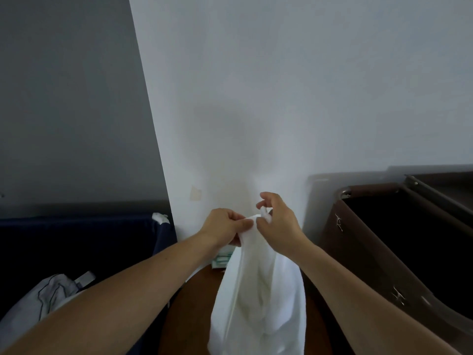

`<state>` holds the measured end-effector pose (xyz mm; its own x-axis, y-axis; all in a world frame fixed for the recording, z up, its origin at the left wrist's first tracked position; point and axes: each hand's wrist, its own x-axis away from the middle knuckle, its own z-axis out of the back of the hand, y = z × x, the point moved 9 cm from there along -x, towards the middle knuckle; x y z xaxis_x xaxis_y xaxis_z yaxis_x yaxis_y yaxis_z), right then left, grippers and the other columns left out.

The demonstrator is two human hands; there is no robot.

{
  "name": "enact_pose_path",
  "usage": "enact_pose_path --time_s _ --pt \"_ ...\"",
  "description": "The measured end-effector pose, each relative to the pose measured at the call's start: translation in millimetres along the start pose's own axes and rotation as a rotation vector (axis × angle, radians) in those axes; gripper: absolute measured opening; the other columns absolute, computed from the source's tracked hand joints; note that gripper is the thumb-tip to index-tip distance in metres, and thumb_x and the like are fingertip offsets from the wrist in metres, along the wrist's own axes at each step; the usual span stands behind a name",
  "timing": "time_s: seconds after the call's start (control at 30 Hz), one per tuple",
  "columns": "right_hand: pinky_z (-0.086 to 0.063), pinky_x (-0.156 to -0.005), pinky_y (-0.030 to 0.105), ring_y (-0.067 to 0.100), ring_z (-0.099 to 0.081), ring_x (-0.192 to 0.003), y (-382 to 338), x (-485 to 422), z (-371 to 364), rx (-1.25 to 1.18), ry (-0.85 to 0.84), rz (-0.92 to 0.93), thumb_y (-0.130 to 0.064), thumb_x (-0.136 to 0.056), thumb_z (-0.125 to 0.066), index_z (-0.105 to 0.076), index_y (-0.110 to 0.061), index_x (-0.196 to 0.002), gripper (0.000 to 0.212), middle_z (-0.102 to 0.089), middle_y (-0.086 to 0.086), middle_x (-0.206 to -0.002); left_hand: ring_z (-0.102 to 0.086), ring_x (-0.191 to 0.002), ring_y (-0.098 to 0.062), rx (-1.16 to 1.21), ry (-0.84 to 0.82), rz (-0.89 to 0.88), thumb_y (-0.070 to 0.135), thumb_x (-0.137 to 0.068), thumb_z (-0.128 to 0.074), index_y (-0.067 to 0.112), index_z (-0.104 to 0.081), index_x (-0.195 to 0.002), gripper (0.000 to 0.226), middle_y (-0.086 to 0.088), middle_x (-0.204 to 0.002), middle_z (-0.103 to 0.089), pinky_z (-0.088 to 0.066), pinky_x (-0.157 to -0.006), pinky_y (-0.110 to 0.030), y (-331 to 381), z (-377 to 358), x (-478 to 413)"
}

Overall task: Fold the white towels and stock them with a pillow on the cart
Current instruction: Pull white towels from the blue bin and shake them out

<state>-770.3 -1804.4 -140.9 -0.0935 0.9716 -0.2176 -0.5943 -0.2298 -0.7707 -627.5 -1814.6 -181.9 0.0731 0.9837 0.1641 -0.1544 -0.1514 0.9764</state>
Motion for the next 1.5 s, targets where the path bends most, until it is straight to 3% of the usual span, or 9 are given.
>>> enact_pose_path --time_s 0.23,0.43,0.53,0.77,1.0,1.13,1.23,1.4,1.5 --pt "-0.052 -0.074 0.018 0.011 -0.059 -0.091 16 7 -9 -0.257 0.102 -0.088 -0.019 -0.090 -0.071 -0.040 -0.020 -0.139 0.058 -0.053 -0.010 -0.117 -0.072 -0.074 -0.025 0.313 -0.087 0.125 0.003 -0.094 -0.061 -0.009 -0.066 -0.104 0.017 -0.022 -0.092 -0.072 -0.060 -0.066 -0.030 -8 -16 -4" --pt "-0.050 -0.062 0.009 0.011 -0.064 -0.083 26 15 -13 -0.216 0.192 -0.141 -0.021 -0.089 -0.072 -0.061 -0.023 -0.101 0.017 -0.064 -0.010 -0.092 -0.070 -0.097 -0.031 0.425 -0.186 0.156 -0.006 -0.091 -0.058 -0.011 -0.064 -0.116 0.026 -0.025 -0.112 -0.069 -0.059 -0.080 -0.031 -27 -22 0" --pt "-0.048 -0.062 0.007 0.007 -0.065 -0.081 27 14 -13 -0.198 0.171 -0.148 -0.017 -0.090 -0.070 -0.066 -0.025 -0.091 0.009 -0.066 -0.012 -0.087 -0.071 -0.089 -0.027 0.372 -0.129 0.090 -0.007 -0.089 -0.061 -0.007 -0.067 -0.112 0.023 -0.022 -0.104 -0.072 -0.059 -0.078 -0.029 -31 -22 2" --pt "-0.048 -0.067 0.007 0.003 -0.062 -0.079 11 15 -3 -0.029 0.252 0.036 -0.008 -0.090 -0.067 -0.071 -0.021 -0.087 0.014 -0.064 -0.012 -0.085 -0.059 -0.060 -0.012 0.120 0.036 -0.028 0.010 -0.092 -0.066 0.003 -0.074 -0.099 0.013 -0.009 -0.075 -0.068 -0.051 -0.062 -0.026 -12 -6 -1" --pt "-0.058 -0.069 0.029 0.014 -0.065 -0.076 -11 32 -17 0.239 0.323 0.355 -0.005 -0.087 -0.069 -0.075 -0.016 -0.087 0.012 -0.071 -0.003 -0.084 -0.050 -0.065 -0.019 0.070 0.049 -0.056 0.011 -0.091 -0.064 0.003 -0.077 -0.092 0.015 -0.012 -0.072 -0.060 -0.049 -0.066 -0.030 -9 -5 -1" --pt "-0.049 -0.080 0.015 0.010 -0.067 -0.083 -17 42 -19 0.277 0.366 0.435 -0.001 -0.086 -0.069 -0.075 -0.016 -0.097 0.019 -0.074 -0.004 -0.091 -0.054 -0.070 -0.022 0.104 0.002 -0.086 0.014 -0.091 -0.061 0.002 -0.075 -0.086 0.019 -0.013 -0.073 -0.062 -0.049 -0.073 -0.036 -7 -13 2" --pt "-0.039 -0.088 0.003 -0.001 -0.058 -0.092 -13 42 -21 0.181 0.285 0.328 0.003 -0.088 -0.062 -0.072 -0.018 -0.111 0.033 -0.069 -0.013 -0.101 -0.066 -0.088 -0.026 0.175 -0.030 -0.098 0.011 -0.092 -0.062 0.007 -0.076 -0.098 0.016 -0.020 -0.099 -0.072 -0.054 -0.089 -0.042 2 -11 1" --pt "-0.060 -0.079 0.030 0.011 -0.070 -0.081 5 27 4 -0.389 0.266 0.047 0.008 -0.089 -0.052 -0.069 -0.019 -0.092 0.032 -0.073 -0.008 -0.083 -0.064 -0.102 -0.030 0.247 -0.121 -0.087 0.011 -0.094 -0.061 0.002 -0.065 -0.122 0.030 -0.019 -0.116 -0.069 -0.052 -0.096 -0.043 4 -7 -3" --pt "-0.054 -0.077 0.026 0.009 -0.067 -0.087 -5 17 24 -0.376 0.320 0.091 0.006 -0.086 -0.056 -0.062 -0.029 -0.094 0.036 -0.073 -0.009 -0.094 -0.063 -0.107 -0.029 0.374 -0.057 -0.117 0.007 -0.099 -0.052 0.003 -0.061 -0.126 0.029 -0.017 -0.119 -0.066 -0.055 -0.093 -0.045 28 1 -3"
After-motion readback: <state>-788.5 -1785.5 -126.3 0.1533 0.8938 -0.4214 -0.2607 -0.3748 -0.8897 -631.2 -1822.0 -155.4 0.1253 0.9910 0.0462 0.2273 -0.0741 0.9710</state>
